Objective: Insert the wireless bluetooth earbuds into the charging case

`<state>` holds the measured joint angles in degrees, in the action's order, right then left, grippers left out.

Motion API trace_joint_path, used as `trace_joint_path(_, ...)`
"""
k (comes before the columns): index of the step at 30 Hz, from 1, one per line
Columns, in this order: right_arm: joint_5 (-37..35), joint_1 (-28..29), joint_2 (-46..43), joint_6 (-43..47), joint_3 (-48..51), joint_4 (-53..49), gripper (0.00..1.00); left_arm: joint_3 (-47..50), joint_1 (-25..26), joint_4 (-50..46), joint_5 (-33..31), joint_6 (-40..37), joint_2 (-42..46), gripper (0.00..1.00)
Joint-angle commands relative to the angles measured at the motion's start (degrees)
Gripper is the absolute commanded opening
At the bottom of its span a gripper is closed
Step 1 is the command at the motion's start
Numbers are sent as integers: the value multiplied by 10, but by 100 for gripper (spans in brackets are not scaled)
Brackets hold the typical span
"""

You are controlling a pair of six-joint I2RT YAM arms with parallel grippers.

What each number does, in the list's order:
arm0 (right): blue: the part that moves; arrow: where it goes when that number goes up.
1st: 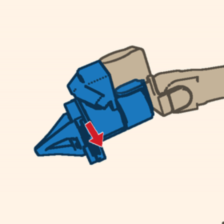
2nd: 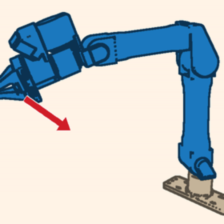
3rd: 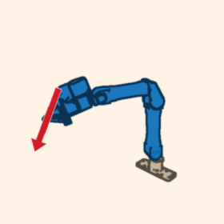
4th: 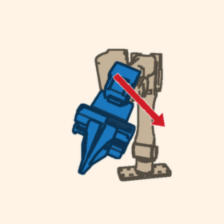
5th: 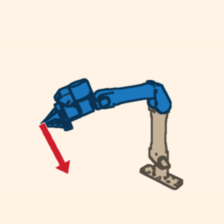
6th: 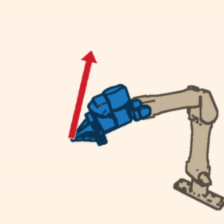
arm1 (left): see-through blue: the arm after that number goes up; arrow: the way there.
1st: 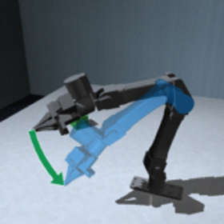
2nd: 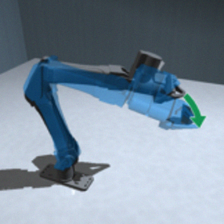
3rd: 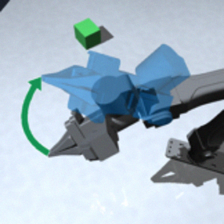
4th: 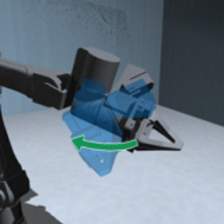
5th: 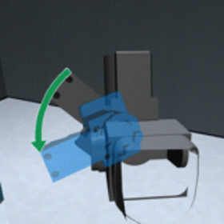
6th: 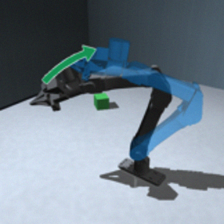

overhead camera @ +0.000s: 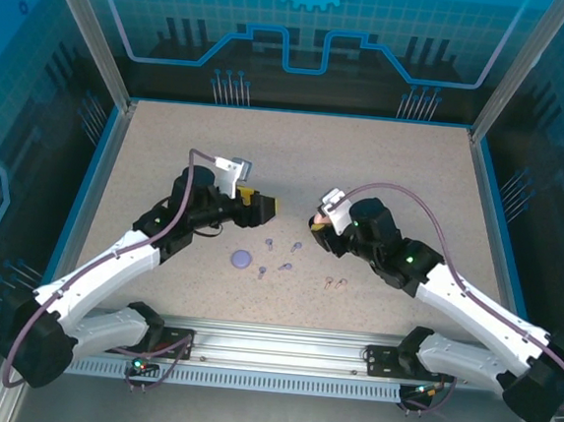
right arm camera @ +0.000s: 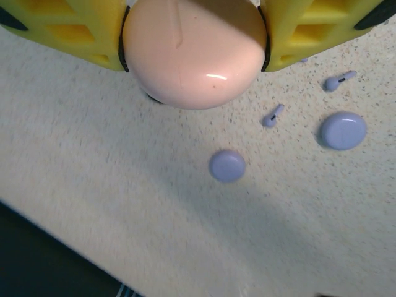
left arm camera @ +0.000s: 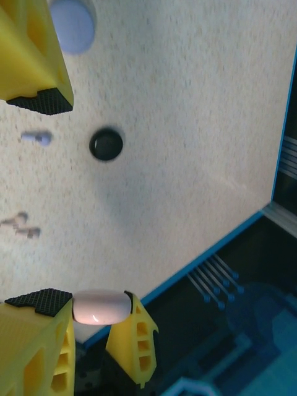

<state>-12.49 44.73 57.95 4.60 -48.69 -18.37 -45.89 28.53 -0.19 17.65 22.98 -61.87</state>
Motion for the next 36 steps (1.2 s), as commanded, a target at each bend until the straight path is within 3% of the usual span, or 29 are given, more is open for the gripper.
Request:
trace_joint_path(1, -6, 23, -19, 86, -33, 6, 47, -38, -5, 0, 101, 39, -10, 76)
trace_joint_path(10, -36, 60, -32, 150, -79, -10, 48, -57, 25, 64, 188, 88, -50, 75)
trace_joint_path(25, -61, 77, -3, 161, -86, -9, 48, -80, 56, 102, 204, 105, -90, 74)
trace_joint_path(36, -58, 79, -1, 158, -84, -5, 48, -100, 68, 86, 206, 91, -114, 64)
